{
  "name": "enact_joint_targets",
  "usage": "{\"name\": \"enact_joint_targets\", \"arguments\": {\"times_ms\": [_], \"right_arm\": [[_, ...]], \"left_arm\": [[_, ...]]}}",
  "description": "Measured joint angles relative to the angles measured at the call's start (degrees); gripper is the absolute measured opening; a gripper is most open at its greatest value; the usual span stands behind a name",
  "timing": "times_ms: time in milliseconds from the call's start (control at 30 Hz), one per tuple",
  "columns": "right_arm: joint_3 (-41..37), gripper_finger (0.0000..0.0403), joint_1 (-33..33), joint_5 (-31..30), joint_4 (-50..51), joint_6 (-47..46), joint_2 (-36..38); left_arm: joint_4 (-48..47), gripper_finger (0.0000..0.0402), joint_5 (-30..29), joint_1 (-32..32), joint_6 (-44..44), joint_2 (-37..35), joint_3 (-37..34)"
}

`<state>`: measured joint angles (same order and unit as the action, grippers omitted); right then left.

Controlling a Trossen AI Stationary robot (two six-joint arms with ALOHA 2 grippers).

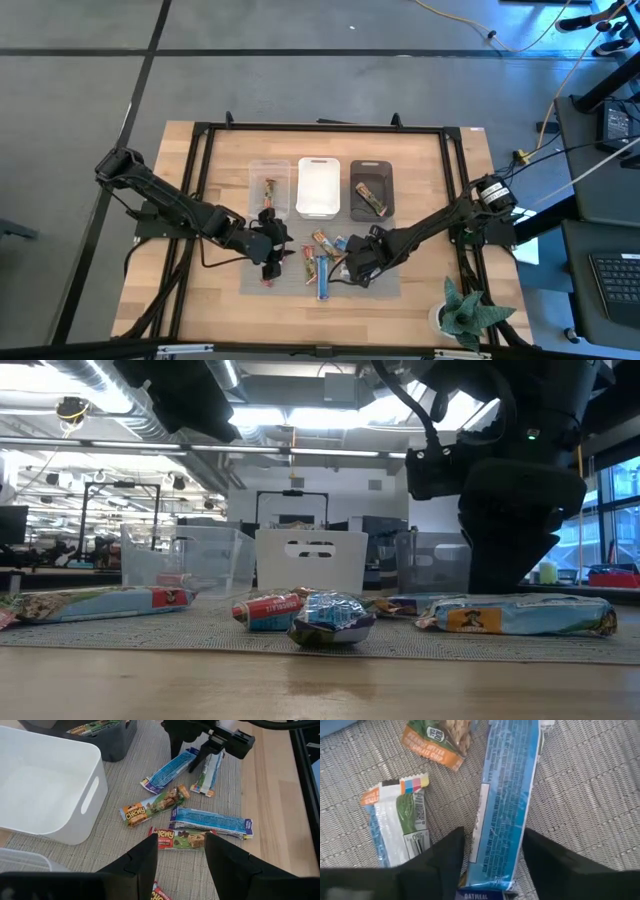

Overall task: Pick and place Granola Bars by type
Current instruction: Put the right blue granola bar into the white bin

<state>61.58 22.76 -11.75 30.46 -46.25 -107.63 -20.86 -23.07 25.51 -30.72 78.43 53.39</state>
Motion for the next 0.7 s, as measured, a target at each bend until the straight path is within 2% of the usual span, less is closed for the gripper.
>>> {"name": "enact_joint_targets", "arguments": {"times_ms": [300, 533, 700], "right_arm": [[0.0, 0.012, -0.02, -0.52, 0.8, 0.22, -0.09], [0.85, 0.0114, -0.02, -0.6, 1.4, 0.7, -0.15], [5.05, 0.0114, -0.07, -0.28, 5.33, 4.63, -0.74]], "left_arm": [[0.0, 0.0155, 0.0, -0.02, 0.0, 0.0, 0.0], [-0.1, 0.0155, 0.08, -0.02, 0.0, 0.0, 0.0], [-0.33, 0.0155, 2.25, -0.02, 0.29, 0.0, 0.0]]}}
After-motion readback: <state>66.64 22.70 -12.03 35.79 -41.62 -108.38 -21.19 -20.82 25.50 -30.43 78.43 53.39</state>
